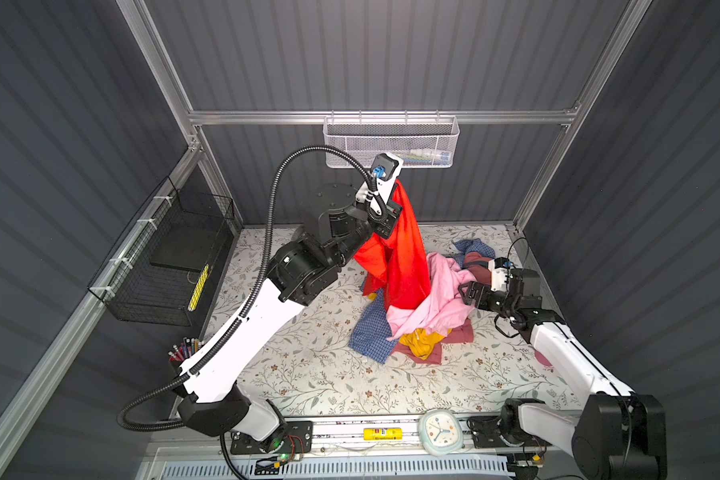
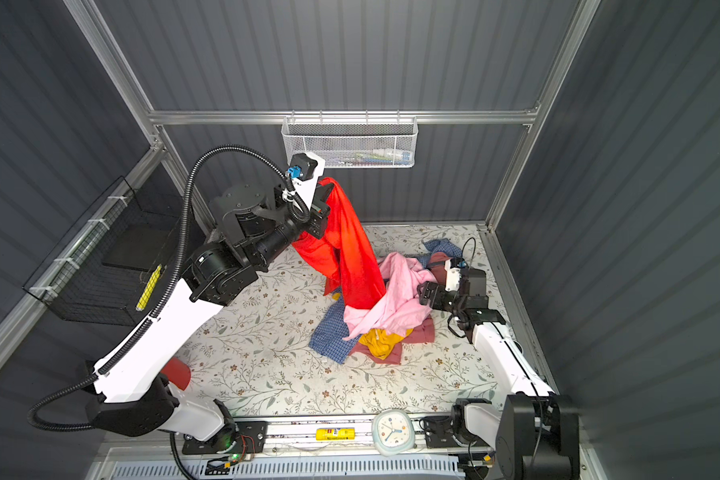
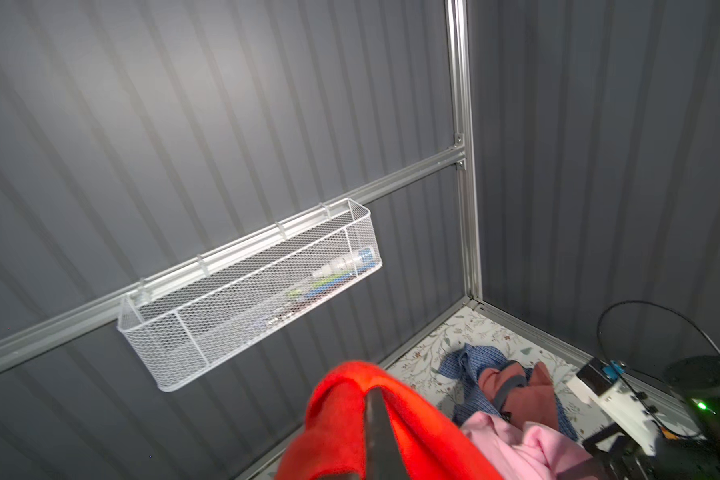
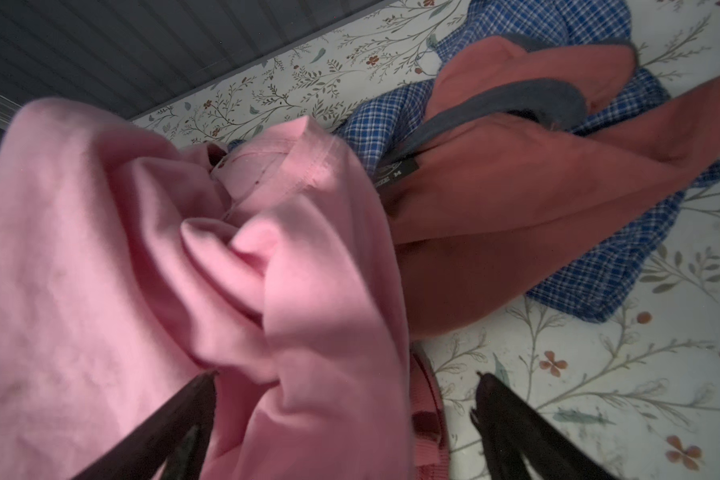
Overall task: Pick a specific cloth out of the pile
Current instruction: 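Lift the red cloth up out of the pile with the left gripper, then carry the red cloth away from the pile and lower it onto the table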
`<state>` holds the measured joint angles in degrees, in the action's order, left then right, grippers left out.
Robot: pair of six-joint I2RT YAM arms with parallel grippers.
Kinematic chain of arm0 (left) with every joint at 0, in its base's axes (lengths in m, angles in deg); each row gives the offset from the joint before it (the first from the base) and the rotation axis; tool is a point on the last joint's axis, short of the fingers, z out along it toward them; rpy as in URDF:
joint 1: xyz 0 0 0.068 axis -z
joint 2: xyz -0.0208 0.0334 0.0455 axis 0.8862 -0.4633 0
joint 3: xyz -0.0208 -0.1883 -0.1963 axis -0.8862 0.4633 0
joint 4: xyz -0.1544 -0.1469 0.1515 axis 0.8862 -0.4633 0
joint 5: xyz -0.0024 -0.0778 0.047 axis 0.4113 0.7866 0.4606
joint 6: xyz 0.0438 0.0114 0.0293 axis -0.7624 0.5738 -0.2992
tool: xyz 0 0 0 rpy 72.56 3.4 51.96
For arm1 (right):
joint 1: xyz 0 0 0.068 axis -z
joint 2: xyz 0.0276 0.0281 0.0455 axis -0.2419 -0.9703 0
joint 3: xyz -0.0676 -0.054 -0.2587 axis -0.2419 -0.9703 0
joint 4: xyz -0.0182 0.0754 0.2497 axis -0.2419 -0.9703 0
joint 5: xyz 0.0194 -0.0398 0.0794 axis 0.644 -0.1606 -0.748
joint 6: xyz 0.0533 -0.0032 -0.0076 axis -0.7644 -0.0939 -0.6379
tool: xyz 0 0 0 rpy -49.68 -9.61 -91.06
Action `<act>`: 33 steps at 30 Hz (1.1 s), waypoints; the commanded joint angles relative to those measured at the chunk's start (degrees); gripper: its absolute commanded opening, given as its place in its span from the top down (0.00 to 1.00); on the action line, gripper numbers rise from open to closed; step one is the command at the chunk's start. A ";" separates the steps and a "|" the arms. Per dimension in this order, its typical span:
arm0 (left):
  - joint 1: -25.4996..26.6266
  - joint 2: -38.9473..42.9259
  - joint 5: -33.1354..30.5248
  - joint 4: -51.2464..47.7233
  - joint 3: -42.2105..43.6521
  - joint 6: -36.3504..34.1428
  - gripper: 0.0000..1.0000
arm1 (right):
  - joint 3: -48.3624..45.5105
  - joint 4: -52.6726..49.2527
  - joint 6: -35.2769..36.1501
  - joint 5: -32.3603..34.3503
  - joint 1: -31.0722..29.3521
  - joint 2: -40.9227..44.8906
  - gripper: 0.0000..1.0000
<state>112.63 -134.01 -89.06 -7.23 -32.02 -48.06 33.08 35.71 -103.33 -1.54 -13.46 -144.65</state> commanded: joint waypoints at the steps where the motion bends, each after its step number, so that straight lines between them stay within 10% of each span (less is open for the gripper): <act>1: 0.39 0.98 -5.57 5.15 -3.95 -5.74 1.00 | -0.55 -0.39 0.37 1.86 -0.14 -0.72 0.03; 15: -1.85 -1.67 -28.38 9.17 -6.84 -19.66 1.00 | 0.90 -0.51 -0.24 3.27 -0.10 0.36 0.02; 33: -21.99 -1.07 -21.01 -0.81 0.62 -4.05 1.00 | 2.41 -2.08 1.88 6.31 -0.10 3.84 0.01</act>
<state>94.69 -134.82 -111.73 -6.68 -31.67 -57.96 33.82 34.71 -102.54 3.88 -13.46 -141.04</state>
